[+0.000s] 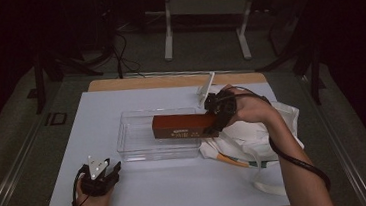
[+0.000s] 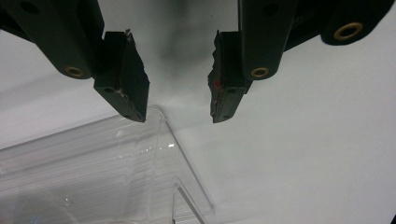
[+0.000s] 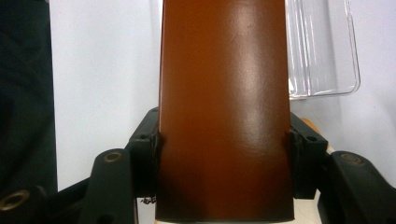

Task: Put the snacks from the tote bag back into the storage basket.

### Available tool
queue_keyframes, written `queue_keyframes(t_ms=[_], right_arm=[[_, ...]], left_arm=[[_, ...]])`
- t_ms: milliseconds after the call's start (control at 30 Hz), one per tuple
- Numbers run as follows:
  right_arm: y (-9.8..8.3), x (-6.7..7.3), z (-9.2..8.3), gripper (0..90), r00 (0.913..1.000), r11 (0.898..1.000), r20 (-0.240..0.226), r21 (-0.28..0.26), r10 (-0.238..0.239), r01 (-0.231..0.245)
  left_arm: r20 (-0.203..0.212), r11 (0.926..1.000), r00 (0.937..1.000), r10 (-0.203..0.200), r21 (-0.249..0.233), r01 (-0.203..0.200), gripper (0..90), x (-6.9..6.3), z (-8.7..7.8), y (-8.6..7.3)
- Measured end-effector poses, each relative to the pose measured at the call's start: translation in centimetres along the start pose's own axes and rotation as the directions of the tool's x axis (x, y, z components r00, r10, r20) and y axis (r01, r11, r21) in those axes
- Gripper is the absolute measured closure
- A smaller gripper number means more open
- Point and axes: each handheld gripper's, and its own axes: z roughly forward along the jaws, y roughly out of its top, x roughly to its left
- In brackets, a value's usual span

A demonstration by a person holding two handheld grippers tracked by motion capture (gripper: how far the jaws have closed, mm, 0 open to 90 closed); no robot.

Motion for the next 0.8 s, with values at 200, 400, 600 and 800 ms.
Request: queue_keyframes(t_ms=[200,400,600,800], right_arm=[[0.3,-0.2,0.4,42.7,1.0,1.0,-0.007,0.001,0.001,-0.001],[0.6,-0.3,0.8,42.7,0.9999,1.0,-0.012,0.005,-0.008,0.008],[0.9,-0.4,1.2,42.7,0.9998,1.0,-0.017,0.007,-0.014,0.014],[1.4,-0.5,1.6,42.8,0.9996,1.0,-0.025,0.013,-0.016,0.016]], left_arm=[[0.0,1.0,1.0,-0.001,-0.001,0.001,57.3,0.0,0.0,0.0],[0.001,1.0,1.0,-0.002,-0.001,0.002,57.4,0.0,0.0,0.0],[0.0,1.0,1.0,-0.001,-0.001,0.001,57.4,0.0,0.0,0.0],[0.001,1.0,1.0,-0.002,-0.001,0.002,57.4,0.0,0.0,0.0]])
